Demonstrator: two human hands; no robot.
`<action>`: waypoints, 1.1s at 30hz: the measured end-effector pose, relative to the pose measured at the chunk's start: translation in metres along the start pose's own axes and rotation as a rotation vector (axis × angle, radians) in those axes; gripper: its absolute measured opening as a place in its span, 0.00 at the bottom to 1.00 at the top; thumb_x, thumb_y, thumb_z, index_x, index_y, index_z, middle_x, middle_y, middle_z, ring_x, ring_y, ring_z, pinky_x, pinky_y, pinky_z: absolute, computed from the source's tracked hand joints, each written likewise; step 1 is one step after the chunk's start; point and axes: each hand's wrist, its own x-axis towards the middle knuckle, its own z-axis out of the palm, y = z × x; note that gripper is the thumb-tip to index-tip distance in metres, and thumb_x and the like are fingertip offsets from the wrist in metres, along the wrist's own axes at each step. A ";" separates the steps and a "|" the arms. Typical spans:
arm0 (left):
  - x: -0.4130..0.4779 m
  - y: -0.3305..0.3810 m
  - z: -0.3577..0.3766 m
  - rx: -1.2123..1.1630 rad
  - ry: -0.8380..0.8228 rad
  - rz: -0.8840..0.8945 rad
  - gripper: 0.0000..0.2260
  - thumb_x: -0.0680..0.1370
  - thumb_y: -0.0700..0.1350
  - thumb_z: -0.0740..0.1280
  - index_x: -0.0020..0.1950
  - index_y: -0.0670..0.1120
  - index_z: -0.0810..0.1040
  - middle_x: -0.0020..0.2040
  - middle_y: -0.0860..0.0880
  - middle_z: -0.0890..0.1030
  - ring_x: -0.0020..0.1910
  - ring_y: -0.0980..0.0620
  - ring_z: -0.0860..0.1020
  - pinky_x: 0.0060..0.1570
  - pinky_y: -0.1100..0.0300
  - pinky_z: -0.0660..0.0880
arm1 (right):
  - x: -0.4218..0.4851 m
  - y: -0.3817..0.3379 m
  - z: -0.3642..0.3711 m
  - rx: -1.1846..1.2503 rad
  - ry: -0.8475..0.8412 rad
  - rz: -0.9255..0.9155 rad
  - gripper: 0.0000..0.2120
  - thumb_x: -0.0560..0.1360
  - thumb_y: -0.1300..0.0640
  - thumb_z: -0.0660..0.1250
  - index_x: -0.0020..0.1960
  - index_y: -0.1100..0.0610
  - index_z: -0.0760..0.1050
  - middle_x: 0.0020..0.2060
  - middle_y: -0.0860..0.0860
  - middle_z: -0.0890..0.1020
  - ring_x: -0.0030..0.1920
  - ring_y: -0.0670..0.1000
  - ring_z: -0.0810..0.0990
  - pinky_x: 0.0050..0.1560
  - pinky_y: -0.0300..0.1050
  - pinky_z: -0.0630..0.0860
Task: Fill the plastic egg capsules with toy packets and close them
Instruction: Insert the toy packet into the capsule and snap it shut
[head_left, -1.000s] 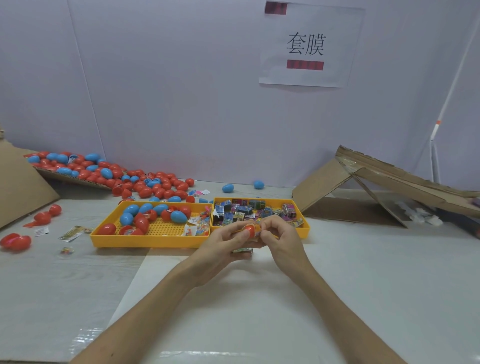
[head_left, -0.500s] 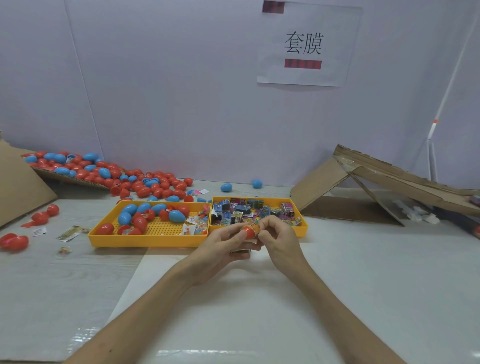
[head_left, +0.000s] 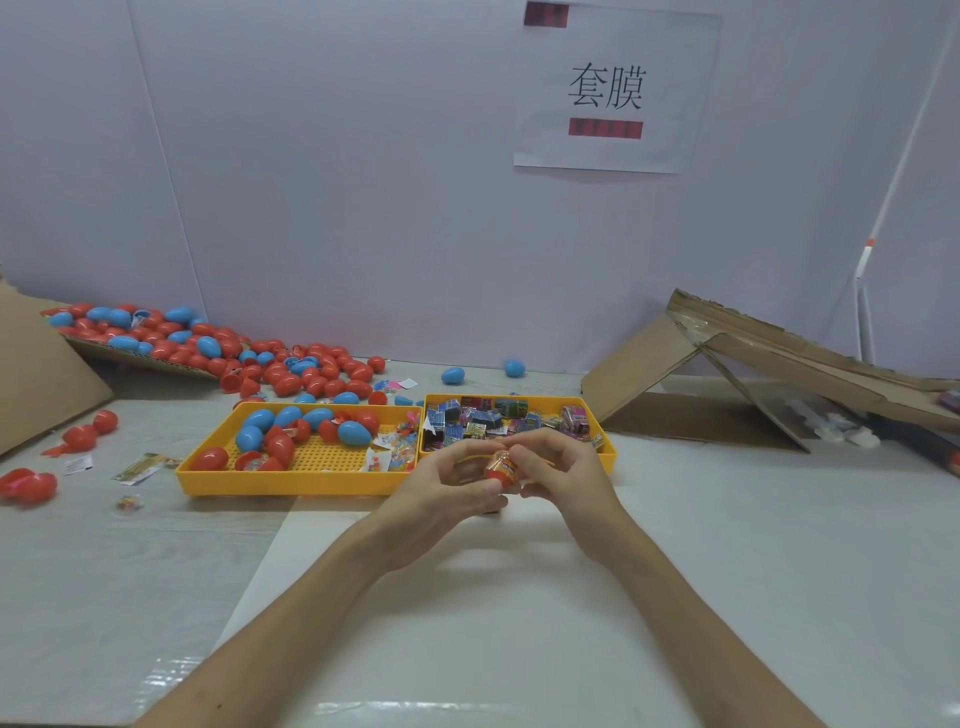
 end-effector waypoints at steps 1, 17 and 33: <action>0.000 0.000 0.000 0.003 0.003 -0.001 0.23 0.73 0.40 0.73 0.68 0.43 0.76 0.60 0.41 0.83 0.62 0.42 0.81 0.61 0.50 0.80 | 0.000 0.000 0.000 0.020 0.009 0.004 0.13 0.70 0.48 0.74 0.49 0.55 0.84 0.46 0.56 0.86 0.44 0.54 0.84 0.47 0.54 0.81; -0.001 0.003 0.004 -0.058 -0.085 -0.080 0.20 0.83 0.47 0.65 0.73 0.44 0.70 0.65 0.40 0.81 0.66 0.41 0.79 0.60 0.51 0.79 | -0.003 -0.006 0.003 0.134 0.030 0.012 0.10 0.74 0.48 0.69 0.44 0.52 0.85 0.42 0.57 0.86 0.42 0.54 0.85 0.41 0.46 0.82; -0.001 0.000 0.002 -0.053 -0.095 -0.118 0.20 0.85 0.53 0.56 0.74 0.48 0.69 0.66 0.43 0.81 0.67 0.46 0.79 0.56 0.54 0.79 | -0.002 -0.002 0.002 0.030 0.062 -0.032 0.08 0.71 0.63 0.76 0.48 0.54 0.84 0.42 0.52 0.87 0.43 0.48 0.84 0.44 0.41 0.80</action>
